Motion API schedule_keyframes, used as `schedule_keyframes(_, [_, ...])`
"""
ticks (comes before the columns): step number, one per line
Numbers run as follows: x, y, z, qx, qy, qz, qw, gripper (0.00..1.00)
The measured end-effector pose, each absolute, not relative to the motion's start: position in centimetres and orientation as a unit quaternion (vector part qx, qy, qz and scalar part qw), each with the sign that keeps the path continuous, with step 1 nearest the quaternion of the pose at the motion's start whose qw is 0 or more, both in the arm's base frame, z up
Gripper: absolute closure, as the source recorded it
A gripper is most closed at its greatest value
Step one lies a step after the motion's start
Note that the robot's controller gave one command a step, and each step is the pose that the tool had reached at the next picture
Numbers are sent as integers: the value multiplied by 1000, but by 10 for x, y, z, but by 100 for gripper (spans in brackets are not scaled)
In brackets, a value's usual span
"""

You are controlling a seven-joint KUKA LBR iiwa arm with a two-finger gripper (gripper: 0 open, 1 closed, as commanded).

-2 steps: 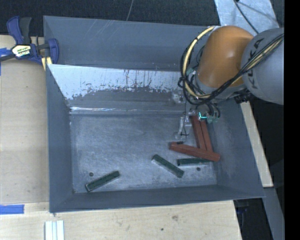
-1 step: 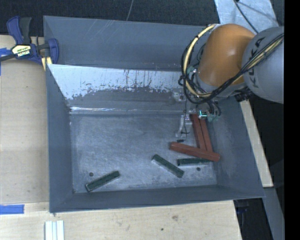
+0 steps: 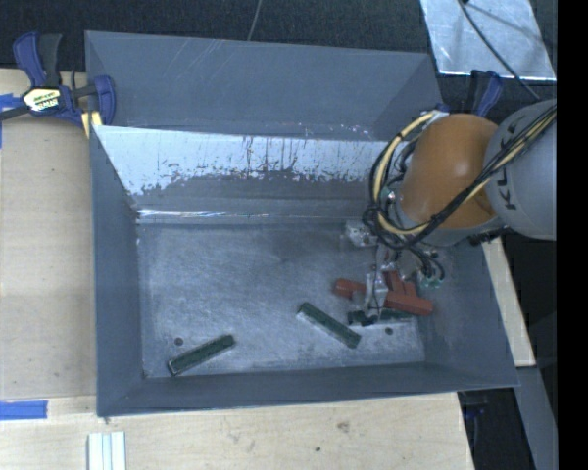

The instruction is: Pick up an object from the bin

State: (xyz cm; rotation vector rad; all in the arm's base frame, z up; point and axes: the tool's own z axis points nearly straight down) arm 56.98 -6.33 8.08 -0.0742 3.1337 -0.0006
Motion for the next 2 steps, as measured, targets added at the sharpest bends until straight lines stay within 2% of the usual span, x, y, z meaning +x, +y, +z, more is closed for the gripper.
schedule_keyframes(1, [584, -76, 71, 26, 1000, 1, 1, 100])
schedule_keyframes(2, [584, -76, 71, 26, 1000, 1, 1, 100])
